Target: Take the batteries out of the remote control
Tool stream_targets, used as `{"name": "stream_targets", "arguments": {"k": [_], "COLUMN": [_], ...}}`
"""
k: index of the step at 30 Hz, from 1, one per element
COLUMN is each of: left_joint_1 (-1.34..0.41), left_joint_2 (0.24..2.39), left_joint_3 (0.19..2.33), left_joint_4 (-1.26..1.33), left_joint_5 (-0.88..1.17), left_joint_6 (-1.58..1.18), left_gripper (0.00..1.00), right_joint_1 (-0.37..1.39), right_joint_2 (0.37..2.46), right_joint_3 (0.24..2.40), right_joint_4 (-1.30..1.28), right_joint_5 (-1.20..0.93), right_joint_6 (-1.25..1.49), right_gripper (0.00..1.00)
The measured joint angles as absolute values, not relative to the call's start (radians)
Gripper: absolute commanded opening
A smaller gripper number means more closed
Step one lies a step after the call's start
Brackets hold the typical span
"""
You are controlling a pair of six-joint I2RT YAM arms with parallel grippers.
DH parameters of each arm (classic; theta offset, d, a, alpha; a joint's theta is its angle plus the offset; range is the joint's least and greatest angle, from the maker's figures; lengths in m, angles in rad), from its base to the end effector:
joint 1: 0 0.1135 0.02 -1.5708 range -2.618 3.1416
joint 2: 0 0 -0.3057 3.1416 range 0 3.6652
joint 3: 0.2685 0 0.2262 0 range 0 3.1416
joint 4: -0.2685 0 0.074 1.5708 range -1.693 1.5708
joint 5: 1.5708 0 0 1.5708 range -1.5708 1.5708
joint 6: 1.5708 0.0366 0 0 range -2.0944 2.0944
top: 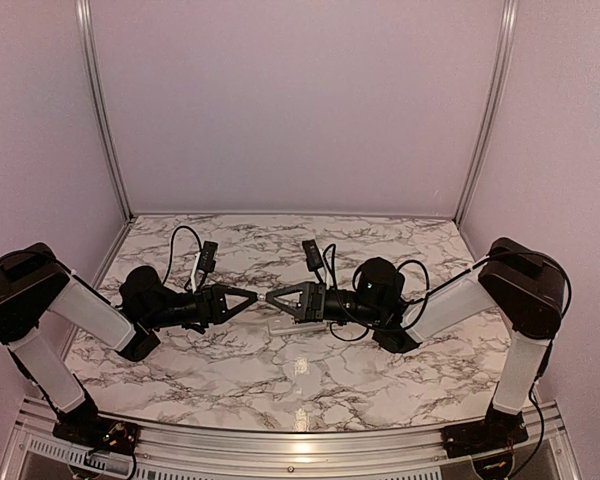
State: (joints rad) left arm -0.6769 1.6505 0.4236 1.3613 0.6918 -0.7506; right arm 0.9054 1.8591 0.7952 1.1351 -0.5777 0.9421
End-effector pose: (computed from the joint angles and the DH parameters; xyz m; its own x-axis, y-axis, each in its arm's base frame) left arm 0.2002 -0.1909 0.2468 -0.5888 -0.2007 -0.7830 0.7844 0.0922 -0.6134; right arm 0.2125 0.3031 0.2525 -0.7792 0.1046 -0.6180 -0.6208 0.0069 0.7839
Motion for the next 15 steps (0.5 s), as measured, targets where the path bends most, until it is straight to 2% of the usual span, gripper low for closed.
{"name": "stream_targets", "arguments": {"k": [6,7,10,14,15], "left_joint_1": [-0.677,-0.677,-0.676,-0.672,-0.672], "left_joint_2": [1.650,1.650,1.650,1.650,1.650], "left_joint_3": [0.424,0.424,0.423,0.423,0.423], "left_joint_4": [1.366,1.368,1.369,1.402,1.402], "left_joint_5": [0.696,0.697,0.703,0.731,0.733], "left_joint_6": [-0.752,-0.752,-0.759,-0.778,-0.778], "left_gripper": [0.00,0.00,0.00,0.00,0.07], "right_joint_1": [0.905,0.905,0.905,0.903,0.903], "right_joint_2": [1.859,1.860,1.860,1.860,1.860], "right_joint_3": [0.796,0.796,0.797,0.806,0.806], "right_joint_4": [1.127,1.125,1.137,1.160,1.158], "right_joint_5": [-0.574,-0.572,-0.582,-0.615,-0.616], "right_joint_6": [0.941,0.939,0.937,0.923,0.920], "right_gripper": [0.21,0.18,0.00,0.00,0.00]}}
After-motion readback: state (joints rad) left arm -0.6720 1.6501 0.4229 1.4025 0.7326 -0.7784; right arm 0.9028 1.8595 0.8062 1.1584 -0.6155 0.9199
